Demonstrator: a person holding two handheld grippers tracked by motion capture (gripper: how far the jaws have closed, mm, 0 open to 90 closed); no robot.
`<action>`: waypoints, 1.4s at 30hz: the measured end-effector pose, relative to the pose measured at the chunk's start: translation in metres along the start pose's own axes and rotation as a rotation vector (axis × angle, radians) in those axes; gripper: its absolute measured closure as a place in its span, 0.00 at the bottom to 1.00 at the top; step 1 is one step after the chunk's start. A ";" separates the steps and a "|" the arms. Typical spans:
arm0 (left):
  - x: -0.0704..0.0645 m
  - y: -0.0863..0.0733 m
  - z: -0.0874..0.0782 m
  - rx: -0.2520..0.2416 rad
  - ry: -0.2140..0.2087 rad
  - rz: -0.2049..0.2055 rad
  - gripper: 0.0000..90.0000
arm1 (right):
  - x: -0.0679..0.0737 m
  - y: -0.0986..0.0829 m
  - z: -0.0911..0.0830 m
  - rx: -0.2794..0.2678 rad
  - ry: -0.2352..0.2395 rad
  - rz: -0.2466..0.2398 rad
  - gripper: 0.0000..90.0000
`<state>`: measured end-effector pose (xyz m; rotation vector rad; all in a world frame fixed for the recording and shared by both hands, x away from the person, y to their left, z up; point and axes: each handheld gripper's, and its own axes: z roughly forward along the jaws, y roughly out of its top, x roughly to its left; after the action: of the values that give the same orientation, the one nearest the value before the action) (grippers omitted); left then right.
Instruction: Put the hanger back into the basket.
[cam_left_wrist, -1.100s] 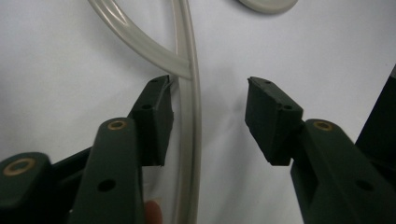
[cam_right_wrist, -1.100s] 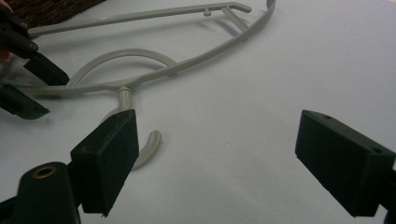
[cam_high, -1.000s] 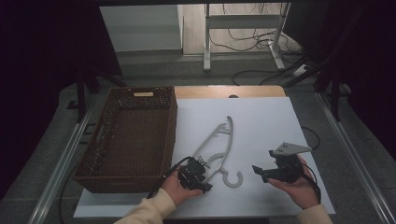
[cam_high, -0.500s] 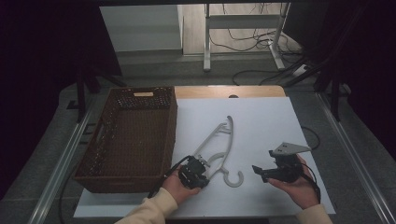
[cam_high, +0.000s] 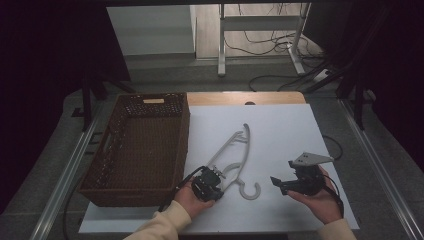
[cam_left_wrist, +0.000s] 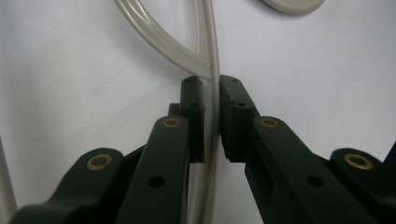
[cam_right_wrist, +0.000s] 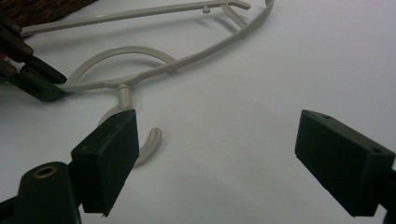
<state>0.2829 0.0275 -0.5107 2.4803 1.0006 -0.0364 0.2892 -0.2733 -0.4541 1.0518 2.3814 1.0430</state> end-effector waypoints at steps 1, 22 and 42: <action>0.000 0.000 0.000 0.000 0.000 0.000 0.90 | 0.000 0.000 0.000 0.000 0.000 0.000 0.15; -0.009 0.005 -0.038 -0.191 -0.182 -0.001 0.90 | -0.054 -0.021 -0.027 -0.144 -0.095 0.270 0.17; 0.000 0.006 -0.093 -0.317 -0.288 0.015 0.90 | -0.052 -0.022 -0.019 -0.102 -0.077 0.254 0.17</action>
<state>0.2734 0.0638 -0.4251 2.1205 0.7966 -0.2082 0.3029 -0.3314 -0.4570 1.3568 2.1498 1.1719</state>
